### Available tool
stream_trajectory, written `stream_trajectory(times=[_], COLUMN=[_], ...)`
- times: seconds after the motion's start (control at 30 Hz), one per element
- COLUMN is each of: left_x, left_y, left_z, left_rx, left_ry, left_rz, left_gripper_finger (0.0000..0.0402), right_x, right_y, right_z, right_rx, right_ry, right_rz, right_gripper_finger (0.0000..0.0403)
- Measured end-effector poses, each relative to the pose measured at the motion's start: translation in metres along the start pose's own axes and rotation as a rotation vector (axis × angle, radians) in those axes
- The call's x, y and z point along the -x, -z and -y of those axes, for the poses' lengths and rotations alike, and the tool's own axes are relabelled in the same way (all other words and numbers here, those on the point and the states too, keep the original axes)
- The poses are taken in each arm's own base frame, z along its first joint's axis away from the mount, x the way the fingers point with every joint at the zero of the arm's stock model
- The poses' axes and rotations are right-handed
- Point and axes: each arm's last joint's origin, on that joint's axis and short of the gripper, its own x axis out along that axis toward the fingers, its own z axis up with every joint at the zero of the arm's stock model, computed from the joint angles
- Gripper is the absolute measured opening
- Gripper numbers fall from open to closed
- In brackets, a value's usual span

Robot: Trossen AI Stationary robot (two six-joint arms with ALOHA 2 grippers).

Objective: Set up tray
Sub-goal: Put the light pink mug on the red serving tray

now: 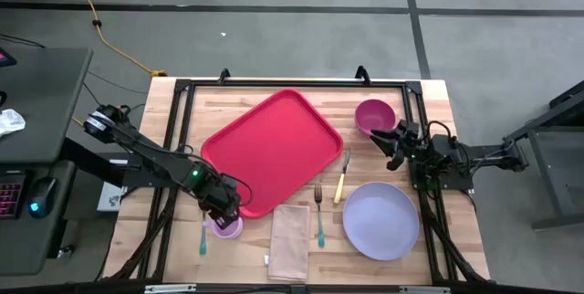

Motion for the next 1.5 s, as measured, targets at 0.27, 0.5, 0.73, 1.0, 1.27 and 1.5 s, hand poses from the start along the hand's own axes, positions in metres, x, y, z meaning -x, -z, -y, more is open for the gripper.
stream_trajectory(times=[0.27,0.5,0.73,1.0,1.27,1.5], left_x=[0.000,0.000,0.000,0.000,0.016,0.073], left_y=[0.000,0.000,0.000,0.001,0.004,0.006], left_z=[0.000,0.000,-0.001,0.000,0.005,0.013], left_rx=[-0.001,0.000,0.002,0.013,0.061,0.148], left_ry=[-0.001,-0.005,-0.008,0.005,0.023,-0.067], left_rz=[-0.001,0.003,0.007,-0.044,-0.098,0.024], left_gripper_finger=[0.0129,0.0089,0.0012,0.0011,0.0011,0.0010], right_x=[0.000,0.000,0.000,0.000,0.000,0.000], right_y=[0.001,0.001,0.001,0.001,0.001,0.001], right_z=[0.000,0.000,0.000,0.000,0.000,0.000], right_rx=[0.003,0.004,0.004,0.004,0.004,0.004], right_ry=[0.003,0.003,0.003,0.004,0.003,0.003], right_rz=[-0.006,-0.007,-0.007,-0.007,-0.008,-0.007], right_gripper_finger=[0.0108,0.0108,0.0108,0.0108,0.0108,0.0108])
